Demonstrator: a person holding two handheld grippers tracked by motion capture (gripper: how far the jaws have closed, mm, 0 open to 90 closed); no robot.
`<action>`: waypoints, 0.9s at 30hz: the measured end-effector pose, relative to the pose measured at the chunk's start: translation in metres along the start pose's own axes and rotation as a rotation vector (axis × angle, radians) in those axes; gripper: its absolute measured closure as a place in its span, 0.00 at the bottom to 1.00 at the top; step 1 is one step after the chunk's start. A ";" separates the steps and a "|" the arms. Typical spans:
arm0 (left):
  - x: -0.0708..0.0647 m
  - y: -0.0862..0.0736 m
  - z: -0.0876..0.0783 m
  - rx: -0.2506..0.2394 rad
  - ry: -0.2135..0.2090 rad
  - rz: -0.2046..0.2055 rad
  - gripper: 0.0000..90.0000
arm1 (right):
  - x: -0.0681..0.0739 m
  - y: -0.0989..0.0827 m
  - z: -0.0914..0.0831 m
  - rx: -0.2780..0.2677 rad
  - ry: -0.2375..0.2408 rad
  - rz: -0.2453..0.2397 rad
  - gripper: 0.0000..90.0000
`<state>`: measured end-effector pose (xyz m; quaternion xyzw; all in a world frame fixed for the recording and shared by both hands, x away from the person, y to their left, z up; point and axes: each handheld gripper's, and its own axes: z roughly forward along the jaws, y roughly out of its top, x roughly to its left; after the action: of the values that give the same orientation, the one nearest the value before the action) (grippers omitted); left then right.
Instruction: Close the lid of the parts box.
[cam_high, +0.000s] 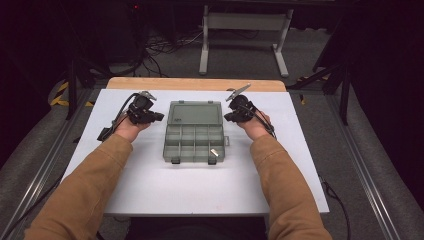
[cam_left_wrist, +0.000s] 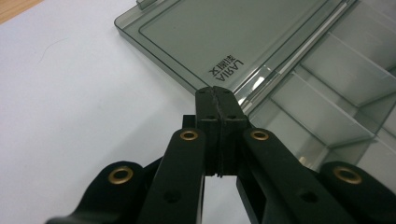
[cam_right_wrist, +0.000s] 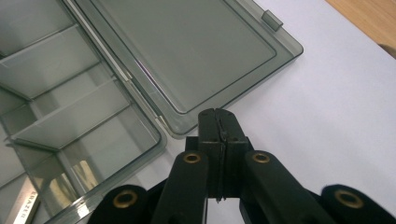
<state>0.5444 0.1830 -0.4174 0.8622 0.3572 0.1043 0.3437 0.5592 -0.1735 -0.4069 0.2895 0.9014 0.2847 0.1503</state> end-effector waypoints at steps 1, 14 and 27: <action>0.000 0.001 0.001 0.001 0.002 -0.002 1.00 | 0.000 0.000 0.001 0.002 0.000 0.001 1.00; 0.005 0.000 0.012 0.000 0.028 -0.002 1.00 | -0.003 -0.002 0.010 0.000 -0.005 0.009 1.00; 0.008 -0.004 0.028 0.025 0.017 -0.020 1.00 | -0.005 -0.006 0.024 0.032 0.002 0.011 1.00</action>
<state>0.5592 0.1761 -0.4412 0.8618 0.3701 0.1036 0.3310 0.5714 -0.1705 -0.4284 0.2968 0.9043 0.2714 0.1431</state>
